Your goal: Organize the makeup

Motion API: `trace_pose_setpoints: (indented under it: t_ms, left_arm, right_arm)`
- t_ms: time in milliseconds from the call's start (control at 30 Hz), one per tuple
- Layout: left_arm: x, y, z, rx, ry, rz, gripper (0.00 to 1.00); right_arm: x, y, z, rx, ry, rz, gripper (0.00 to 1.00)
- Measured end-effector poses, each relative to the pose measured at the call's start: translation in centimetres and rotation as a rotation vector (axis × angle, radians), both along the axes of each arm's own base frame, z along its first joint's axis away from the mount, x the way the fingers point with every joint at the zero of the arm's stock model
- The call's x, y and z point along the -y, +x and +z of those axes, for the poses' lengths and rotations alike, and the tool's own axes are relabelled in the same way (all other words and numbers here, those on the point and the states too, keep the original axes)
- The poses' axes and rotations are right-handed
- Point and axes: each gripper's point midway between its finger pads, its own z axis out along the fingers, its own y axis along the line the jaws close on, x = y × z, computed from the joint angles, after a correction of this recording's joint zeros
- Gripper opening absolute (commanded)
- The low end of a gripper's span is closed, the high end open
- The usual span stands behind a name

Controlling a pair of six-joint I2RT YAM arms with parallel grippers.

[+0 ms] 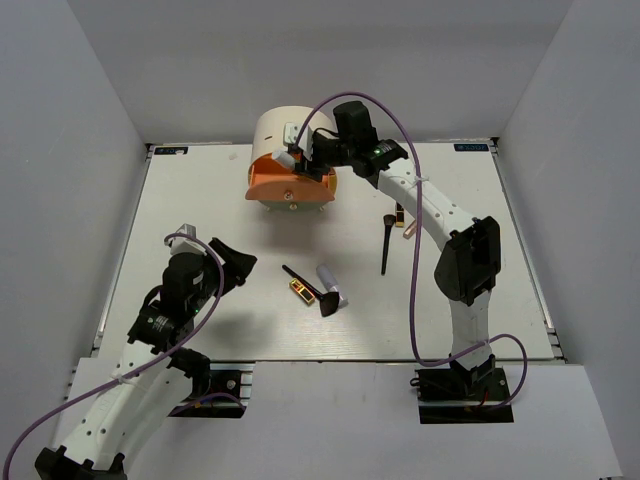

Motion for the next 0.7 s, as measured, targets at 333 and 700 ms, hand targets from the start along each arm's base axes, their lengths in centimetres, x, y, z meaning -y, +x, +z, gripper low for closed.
trace_pose_setpoints:
  t_ms: [333,700]
  left_arm:
    - [0.0,0.0,-0.1,-0.003,0.001,0.0,0.78]
    - [-0.9,0.1,-2.0,-0.078,0.057,0.046,0.63]
  right_arm:
    - [-0.1,0.2,0.2,0.007,0.006,-0.004,0.6]
    - [-0.3,0.5,3.3,0.025,0.1,-0.033,0.18]
